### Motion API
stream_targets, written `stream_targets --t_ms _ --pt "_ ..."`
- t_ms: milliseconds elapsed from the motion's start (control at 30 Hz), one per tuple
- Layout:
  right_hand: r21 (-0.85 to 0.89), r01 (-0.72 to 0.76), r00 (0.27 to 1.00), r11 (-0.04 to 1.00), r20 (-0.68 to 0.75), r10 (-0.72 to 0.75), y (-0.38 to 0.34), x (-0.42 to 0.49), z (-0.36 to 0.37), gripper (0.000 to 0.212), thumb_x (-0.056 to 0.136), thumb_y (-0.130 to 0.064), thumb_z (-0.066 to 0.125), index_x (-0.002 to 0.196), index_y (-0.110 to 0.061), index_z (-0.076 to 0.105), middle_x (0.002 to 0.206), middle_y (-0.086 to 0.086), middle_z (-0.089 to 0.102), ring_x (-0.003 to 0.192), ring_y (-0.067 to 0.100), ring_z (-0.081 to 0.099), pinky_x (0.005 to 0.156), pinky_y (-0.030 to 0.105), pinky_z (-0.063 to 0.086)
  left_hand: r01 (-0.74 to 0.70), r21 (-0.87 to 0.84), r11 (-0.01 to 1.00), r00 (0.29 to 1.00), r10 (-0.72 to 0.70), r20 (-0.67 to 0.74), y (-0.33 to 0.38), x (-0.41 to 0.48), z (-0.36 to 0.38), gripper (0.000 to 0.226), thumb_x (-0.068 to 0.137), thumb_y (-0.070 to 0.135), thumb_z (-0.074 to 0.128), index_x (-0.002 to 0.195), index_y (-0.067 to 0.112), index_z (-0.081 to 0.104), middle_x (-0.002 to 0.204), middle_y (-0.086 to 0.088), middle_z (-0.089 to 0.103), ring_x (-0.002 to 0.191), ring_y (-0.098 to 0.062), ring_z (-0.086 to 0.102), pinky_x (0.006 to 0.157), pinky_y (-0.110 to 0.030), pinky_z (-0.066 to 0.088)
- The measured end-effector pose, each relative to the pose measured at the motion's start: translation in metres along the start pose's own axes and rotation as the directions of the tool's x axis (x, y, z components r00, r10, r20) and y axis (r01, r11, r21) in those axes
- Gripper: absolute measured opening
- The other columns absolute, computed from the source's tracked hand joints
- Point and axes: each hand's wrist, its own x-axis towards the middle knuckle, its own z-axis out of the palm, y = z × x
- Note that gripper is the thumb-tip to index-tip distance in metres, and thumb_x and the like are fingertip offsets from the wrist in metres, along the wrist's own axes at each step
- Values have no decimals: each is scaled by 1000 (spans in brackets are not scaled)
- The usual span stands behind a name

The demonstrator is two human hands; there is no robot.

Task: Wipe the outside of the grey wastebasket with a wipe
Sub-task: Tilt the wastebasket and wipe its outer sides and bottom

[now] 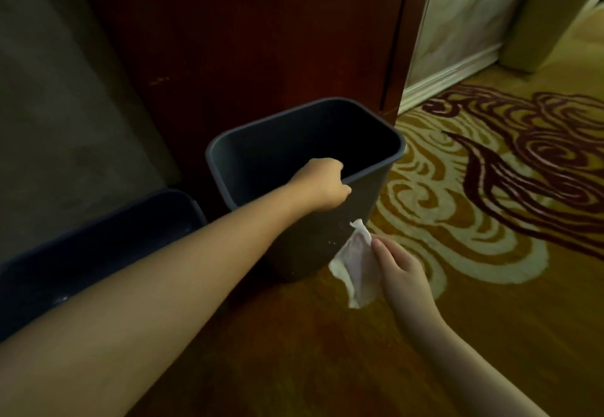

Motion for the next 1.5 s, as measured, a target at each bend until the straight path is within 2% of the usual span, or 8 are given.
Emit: stream_targets --t_ms 267,433,533,633,833,933,1233,1500 --pt "61 -47 999 997 15 46 7 -4 -2 39 98 -12 37 133 -24 48 130 -4 54 117 12 51 100 40 45 164 -133 977 981 -147 127 5 18 -19 40 90 23 53 129 11 51 136 -12 53 125 -27 48 103 -41 39" --pt "-71 235 970 969 -43 -239 -10 -8 1 48 95 -4 40 131 -35 39 123 -3 58 102 1 57 81 16 51 255 -499 828 967 -217 134 5 22 -55 35 93 13 50 125 -1 53 116 -15 63 103 -28 61 90 -42 50" --pt "-202 413 897 888 -78 -435 -39 2 13 52 93 -5 46 140 -23 35 145 2 42 128 6 38 107 26 34 260 -704 661 965 -190 179 0 19 -62 24 96 10 40 107 1 60 84 -8 67 75 -18 63 71 -33 53" --pt "-413 519 791 748 -98 -603 -65 22 29 56 89 -2 51 141 -15 35 148 4 37 128 20 34 105 28 26 248 -814 526 969 -115 220 -5 14 -56 24 96 11 40 86 7 62 64 -3 70 57 -11 67 58 -24 56" --pt "-767 459 786 448 115 -608 -52 58 48 62 91 -16 46 145 -5 18 156 11 13 142 29 7 117 40 7 206 -905 373 979 -71 194 -14 12 -25 25 96 11 40 103 2 62 90 -10 67 79 -14 66 63 -20 56" --pt "-796 489 747 356 171 -642 -42 60 53 58 89 -15 43 139 7 25 150 23 25 142 32 15 116 40 5 240 -907 346 970 -47 239 -20 15 -15 29 96 13 39 116 0 57 102 -12 65 93 -18 63 72 -23 56" --pt "-712 409 880 570 143 -453 1 80 33 52 101 -28 17 147 -8 5 157 11 4 144 19 -2 115 29 -8 358 -896 264 931 -173 321 -52 23 -18 23 95 16 43 89 8 64 66 -6 75 61 -15 72 52 -29 59" --pt "-703 137 973 698 -36 -226 72 85 -33 51 100 -33 12 147 -14 7 157 3 5 137 3 -4 109 22 -8 382 -905 189 920 -169 353 -83 19 -14 21 95 14 42 99 8 62 72 -5 77 67 -15 73 56 -30 60"
